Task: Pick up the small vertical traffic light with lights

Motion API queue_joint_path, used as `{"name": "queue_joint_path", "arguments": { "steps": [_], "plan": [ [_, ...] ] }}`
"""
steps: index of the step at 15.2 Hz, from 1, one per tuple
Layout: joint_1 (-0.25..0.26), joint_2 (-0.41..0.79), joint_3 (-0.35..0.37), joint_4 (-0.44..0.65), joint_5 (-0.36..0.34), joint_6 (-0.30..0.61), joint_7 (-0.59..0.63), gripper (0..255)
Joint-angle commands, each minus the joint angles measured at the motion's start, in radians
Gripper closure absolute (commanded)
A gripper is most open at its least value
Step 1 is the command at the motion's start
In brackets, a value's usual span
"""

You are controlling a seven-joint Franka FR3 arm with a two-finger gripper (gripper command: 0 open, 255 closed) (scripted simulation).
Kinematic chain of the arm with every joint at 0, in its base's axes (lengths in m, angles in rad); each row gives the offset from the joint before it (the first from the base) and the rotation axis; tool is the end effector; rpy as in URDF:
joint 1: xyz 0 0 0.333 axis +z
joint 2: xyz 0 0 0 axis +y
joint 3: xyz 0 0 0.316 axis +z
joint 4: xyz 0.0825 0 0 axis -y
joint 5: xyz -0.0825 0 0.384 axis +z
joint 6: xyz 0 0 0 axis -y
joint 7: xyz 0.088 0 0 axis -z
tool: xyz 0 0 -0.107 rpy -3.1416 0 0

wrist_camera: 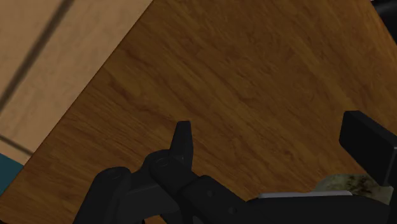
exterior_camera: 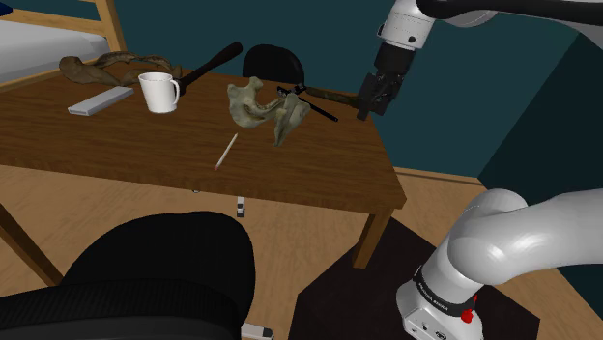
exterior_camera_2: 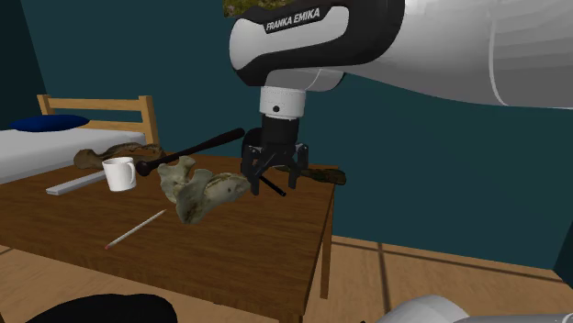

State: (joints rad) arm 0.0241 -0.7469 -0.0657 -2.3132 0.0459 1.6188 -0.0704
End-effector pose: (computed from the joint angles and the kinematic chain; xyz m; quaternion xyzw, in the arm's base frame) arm 0.3230 -0.0151 0.6026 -0.9984 -0.0220 -0.0278 0.0440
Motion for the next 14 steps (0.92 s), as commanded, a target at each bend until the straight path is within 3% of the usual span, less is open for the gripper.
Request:
{"name": "queue_joint_path", "arguments": {
  "steps": [1,14],
  "plan": [
    [0.0,0.0,0.0,0.0,0.0,0.0,0.0,0],
    [-0.003,0.488,-0.092,0.309,-0.009,0.178,-0.126,0]
  ]
}}
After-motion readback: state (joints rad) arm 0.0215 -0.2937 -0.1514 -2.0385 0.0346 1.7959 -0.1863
